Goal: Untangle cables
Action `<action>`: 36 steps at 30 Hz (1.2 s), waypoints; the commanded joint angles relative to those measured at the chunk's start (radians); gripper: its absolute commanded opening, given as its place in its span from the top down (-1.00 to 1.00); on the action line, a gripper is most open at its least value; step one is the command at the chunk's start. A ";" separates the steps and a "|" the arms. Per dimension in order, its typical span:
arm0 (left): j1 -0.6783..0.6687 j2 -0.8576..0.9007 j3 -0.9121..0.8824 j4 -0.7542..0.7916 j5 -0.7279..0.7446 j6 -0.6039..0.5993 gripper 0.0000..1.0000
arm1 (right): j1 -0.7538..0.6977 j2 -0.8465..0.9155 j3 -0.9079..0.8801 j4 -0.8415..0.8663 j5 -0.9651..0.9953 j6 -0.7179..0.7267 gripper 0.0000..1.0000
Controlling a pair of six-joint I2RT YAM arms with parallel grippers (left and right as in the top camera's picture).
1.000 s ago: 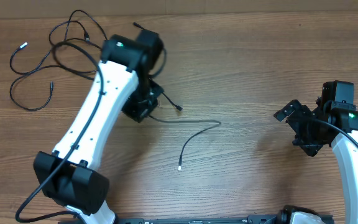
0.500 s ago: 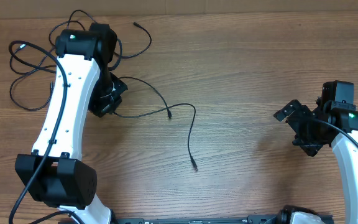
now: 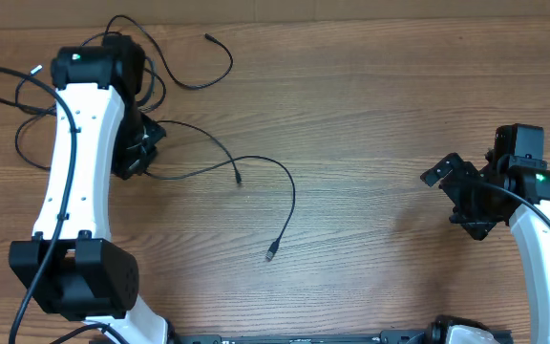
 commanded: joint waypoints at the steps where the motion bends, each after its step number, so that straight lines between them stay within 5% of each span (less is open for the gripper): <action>1: 0.042 0.004 -0.012 -0.005 -0.038 0.014 0.92 | -0.003 -0.006 0.023 0.005 0.007 -0.005 -1.00; 9: 0.148 0.004 -0.109 -0.005 0.154 -0.033 0.91 | -0.003 -0.006 0.023 0.005 0.007 -0.005 -0.99; 15: 0.258 0.004 -0.238 0.080 0.163 -0.092 0.92 | -0.003 -0.006 0.023 0.005 0.007 -0.005 -1.00; 27: 0.570 0.005 -0.304 0.220 -0.026 -0.089 0.91 | -0.003 -0.006 0.023 0.005 0.007 -0.005 -1.00; 36: 0.671 0.005 -0.306 0.296 -0.274 -0.089 0.91 | -0.003 -0.006 0.023 0.005 0.007 -0.005 -1.00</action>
